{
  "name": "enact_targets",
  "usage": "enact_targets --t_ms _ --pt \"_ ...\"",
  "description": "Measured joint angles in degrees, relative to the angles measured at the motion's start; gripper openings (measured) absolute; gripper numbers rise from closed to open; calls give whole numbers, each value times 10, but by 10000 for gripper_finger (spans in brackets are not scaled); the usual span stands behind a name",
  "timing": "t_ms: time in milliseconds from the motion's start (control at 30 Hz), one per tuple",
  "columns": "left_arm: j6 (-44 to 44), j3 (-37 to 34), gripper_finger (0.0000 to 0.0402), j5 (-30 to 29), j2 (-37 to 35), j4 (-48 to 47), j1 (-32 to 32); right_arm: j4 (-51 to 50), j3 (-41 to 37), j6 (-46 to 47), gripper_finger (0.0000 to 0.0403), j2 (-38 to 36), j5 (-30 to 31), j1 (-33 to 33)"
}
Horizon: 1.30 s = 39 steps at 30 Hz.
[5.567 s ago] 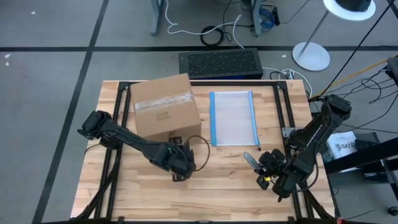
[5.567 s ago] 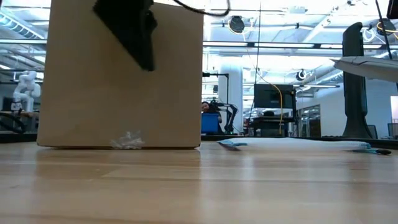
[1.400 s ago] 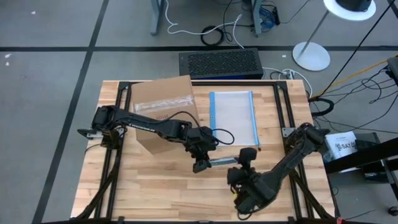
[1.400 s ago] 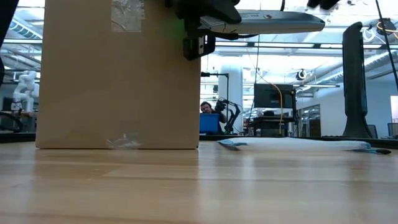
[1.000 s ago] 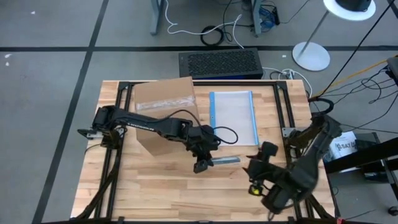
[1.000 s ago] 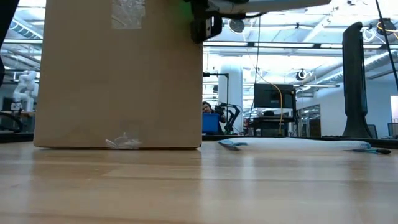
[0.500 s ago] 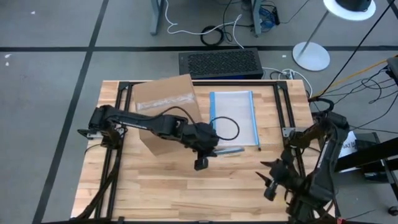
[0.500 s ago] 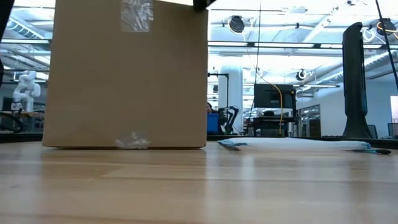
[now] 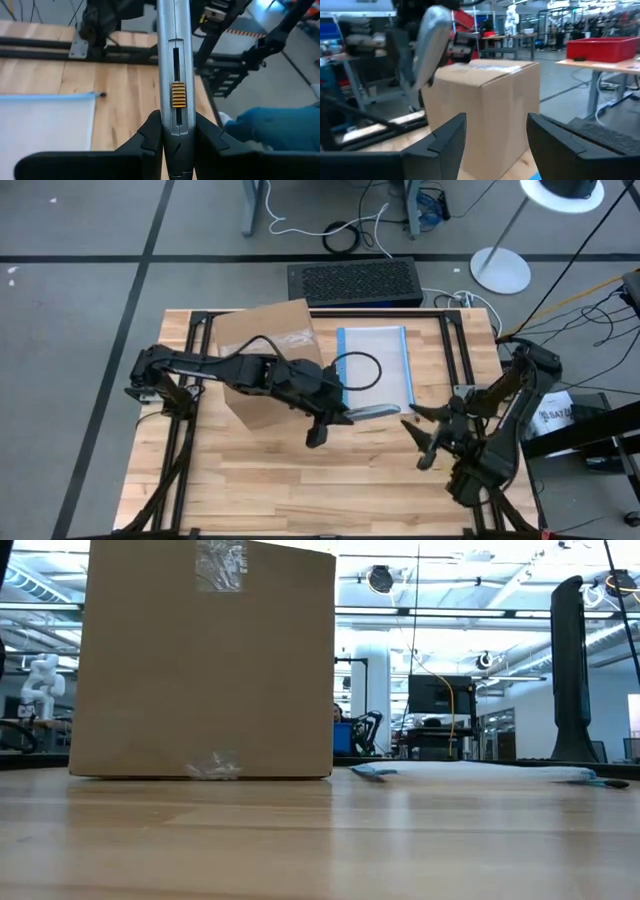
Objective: Unpack boxes
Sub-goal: Open the cardboard box using the gray cutter
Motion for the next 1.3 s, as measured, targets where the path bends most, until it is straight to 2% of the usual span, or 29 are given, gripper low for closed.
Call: enact_targets --t_ms 200,433,633,967,1167,1300 --pt "0 0 66 3 6 33 10 24 55 -110 195 -1 4 -14" --pt "1 0 66 36 10 72 24 122 95 -272 160 -1 -2 -22" --pt "11 0 66 37 6 68 24 158 152 -404 150 -1 -71 -50" --pt "48 0 66 16 -48 65 24 204 256 -597 144 -2 -131 -101" --pt "56 0 66 1 -80 46 27 251 265 -679 136 -18 -218 -180" --pt "59 0 66 -3 -91 29 27 337 251 -772 134 -19 -276 -226"
